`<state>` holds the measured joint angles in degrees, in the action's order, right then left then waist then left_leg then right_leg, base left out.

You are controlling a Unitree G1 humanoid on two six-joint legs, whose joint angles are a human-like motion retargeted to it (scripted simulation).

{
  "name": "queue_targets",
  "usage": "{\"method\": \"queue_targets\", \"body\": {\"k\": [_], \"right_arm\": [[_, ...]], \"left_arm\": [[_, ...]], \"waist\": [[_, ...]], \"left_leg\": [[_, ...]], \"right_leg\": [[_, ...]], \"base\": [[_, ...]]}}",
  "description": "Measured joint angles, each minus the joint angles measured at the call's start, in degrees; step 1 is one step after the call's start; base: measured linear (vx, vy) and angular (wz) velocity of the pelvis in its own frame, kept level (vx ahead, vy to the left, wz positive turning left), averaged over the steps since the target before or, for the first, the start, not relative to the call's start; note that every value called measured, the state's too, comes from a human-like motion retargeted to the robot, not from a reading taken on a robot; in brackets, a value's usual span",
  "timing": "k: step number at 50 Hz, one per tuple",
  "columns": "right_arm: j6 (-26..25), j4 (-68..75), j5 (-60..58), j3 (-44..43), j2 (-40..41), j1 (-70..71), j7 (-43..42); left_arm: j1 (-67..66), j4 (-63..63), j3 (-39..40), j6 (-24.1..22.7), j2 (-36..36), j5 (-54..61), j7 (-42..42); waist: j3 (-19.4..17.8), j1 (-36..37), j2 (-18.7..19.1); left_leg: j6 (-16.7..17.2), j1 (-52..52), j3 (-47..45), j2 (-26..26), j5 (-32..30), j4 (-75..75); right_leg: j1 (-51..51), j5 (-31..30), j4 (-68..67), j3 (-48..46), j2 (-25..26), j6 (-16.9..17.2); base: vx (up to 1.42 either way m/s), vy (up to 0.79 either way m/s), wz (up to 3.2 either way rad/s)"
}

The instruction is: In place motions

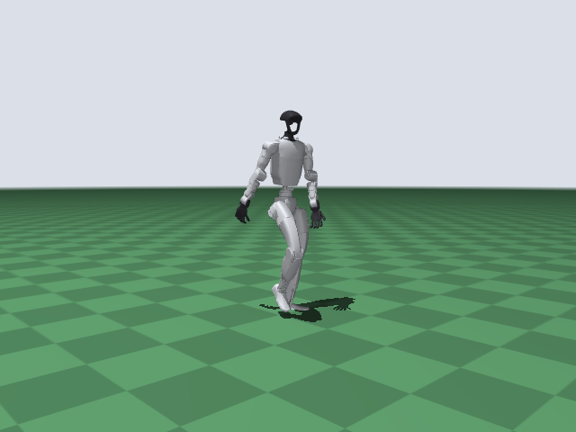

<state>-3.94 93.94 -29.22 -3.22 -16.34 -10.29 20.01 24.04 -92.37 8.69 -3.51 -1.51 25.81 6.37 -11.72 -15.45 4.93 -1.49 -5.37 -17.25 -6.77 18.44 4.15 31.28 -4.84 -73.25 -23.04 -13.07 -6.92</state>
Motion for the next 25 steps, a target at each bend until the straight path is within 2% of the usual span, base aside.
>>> {"method": "queue_targets", "body": {"k": [3, 7, 13, 15, 17, 18, 20, 23, 25], "right_arm": [[-0.63, 2.0, 0.24, -1.39, -0.92, -2.06, -0.51], [-1.05, 3.37, 1.3, -2.63, -1.76, -3.29, -1.92], [-1.27, 0.55, 3.12, -2.68, -1.15, -2.52, -1.5], [-0.53, -1.3, 3.02, -2.51, -0.43, -1.99, -1.14], [0.58, -2.68, 2.26, -2.14, 0.56, -1.06, -1.11], [0.91, -3.15, 1.81, -1.76, 1.04, -0.55, -1.11], [0.29, -3.97, 0.38, -1.11, 2.06, 0.85, -0.63], [0.43, -5.93, -2.85, -0.52, 3.3, 3.25, 0.17], [1.76, -7.27, -5.21, 1.07, 3.55, 5.0, -0.37]], "left_arm": [[2.99, 3.23, -1.15, -1.3, -0.72, -1.5, 0.0], [3.93, 5.53, -1.92, -2.1, -1.05, -3.17, -1.16], [-0.92, 4.18, -5.2, -0.86, 0.76, -7.63, -2.13], [-3.24, 1.5, -7.19, 0.51, 1.1, -8.23, -2.57], [-5.54, -1.71, -9.42, 2.1, 1.4, -9.3, -2.44], [-6.74, -3.12, -10.81, 2.92, 1.53, -10.36, -2.06], [-9.3, -5.01, -12.63, 4.04, 1.41, -13.53, -1.48], [-12.65, -5.03, -12.86, 4.18, 0.66, -16.77, -2.36], [-14.29, -4.2, -11.56, 3.52, 0.87, -18.62, -1.96]], "waist": [[0.17, -0.68, 0.08], [1.35, 0.72, -0.2], [4.27, 3.2, -0.95], [5.26, 3.83, -1.76], [6.06, 4.04, -2.38], [6.55, 3.9, -3.14], [7.97, 5.23, -4.93], [10.06, 8.63, -4.94], [10.71, 9.01, -5.34]], "left_leg": [[-0.01, 0.59, 0.46, -0.24, 0.03, 0.18], [0.52, 0.26, -0.8, 0.3, 0.19, -0.37], [2.01, -0.81, -3.3, 2.18, 0.66, -1.51], [2.25, -1.05, -3.35, 3.65, 1.0, -1.33], [2.57, -1.33, -2.5, 4.49, 1.38, -0.83], [2.79, -1.69, -1.84, 5.33, 1.45, -0.8], [3.18, -2.22, -2.49, 7.14, 1.6, -1.03], [4.42, -0.57, -5.19, 6.31, 1.64, -0.97], [5.53, 0.48, -6.64, 5.66, 1.39, -1.0]], "right_leg": [[2.22, -0.71, 0.38, 0.85, 0.73, 0.84], [-0.52, -3.1, 8.17, 2.39, 2.5, 2.07], [-15.07, -11.01, 36.75, 9.05, 9.78, 6.73], [-21.41, -9.81, 49.31, 11.14, 10.48, 8.91], [-27.61, 1.32, 57.66, 6.78, 10.36, 8.49], [-29.68, 3.44, 61.83, 3.25, 9.93, 6.94], [-32.04, 1.62, 68.9, 2.66, 9.73, 6.73], [-30.81, -0.31, 71.66, 5.25, 9.28, 10.06], [-27.76, 0.07, 70.31, 6.39, 9.47, 8.76]], "base": [[0.01, -0.01, -0.07], [0.06, -0.03, -0.49], [0.11, -0.05, -0.45], [0.15, -0.11, -0.06], [0.16, -0.16, 0.2], [0.18, -0.18, 0.2], [0.16, -0.15, -0.19], [-0.01, -0.2, -0.64], [-0.07, -0.22, -0.58]]}}
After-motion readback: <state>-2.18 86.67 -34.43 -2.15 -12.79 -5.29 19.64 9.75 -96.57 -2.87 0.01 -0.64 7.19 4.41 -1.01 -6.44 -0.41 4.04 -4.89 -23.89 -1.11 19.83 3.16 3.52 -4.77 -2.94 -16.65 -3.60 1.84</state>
